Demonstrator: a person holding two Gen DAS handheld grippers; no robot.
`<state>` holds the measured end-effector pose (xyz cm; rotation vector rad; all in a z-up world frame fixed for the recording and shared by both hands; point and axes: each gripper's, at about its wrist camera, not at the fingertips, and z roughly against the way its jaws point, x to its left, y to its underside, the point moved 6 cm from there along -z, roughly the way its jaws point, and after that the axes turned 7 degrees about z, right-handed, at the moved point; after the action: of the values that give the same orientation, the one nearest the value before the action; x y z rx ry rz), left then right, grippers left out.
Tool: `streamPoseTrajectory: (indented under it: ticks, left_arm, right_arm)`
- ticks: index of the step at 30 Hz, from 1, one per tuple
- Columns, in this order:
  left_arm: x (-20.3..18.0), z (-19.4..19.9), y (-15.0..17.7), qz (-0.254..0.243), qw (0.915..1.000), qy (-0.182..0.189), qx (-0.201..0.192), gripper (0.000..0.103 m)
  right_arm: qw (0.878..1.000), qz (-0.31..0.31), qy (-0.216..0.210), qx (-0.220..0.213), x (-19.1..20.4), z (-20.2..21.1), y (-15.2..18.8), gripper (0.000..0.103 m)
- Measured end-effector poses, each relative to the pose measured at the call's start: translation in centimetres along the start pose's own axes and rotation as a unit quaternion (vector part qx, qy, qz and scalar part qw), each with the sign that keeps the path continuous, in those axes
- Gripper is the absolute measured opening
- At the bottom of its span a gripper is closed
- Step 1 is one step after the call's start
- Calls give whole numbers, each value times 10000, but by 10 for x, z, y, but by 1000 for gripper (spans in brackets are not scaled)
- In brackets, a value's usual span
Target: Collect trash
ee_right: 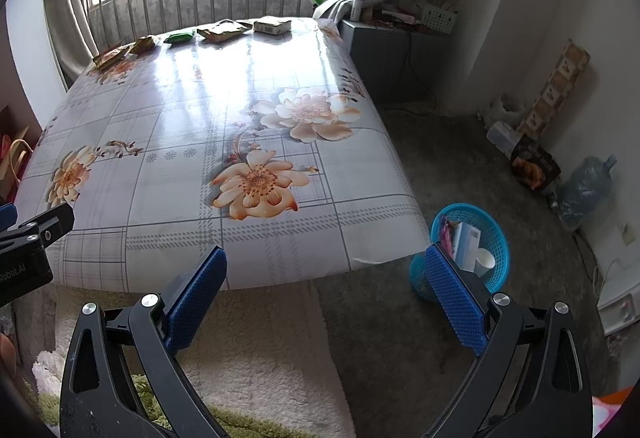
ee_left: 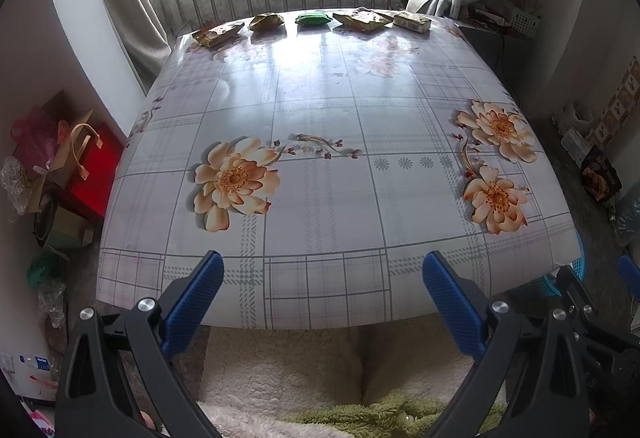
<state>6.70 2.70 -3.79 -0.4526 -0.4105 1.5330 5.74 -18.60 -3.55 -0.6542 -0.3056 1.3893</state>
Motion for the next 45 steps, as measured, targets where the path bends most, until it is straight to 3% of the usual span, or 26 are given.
streamPoseTrajectory:
  ticks: [45]
  left_arm:
    - [-2, 1, 3, -25, 10000, 7, 30, 98]
  right_arm:
    - [10000, -34, -10, 2, 4, 4, 0, 95]
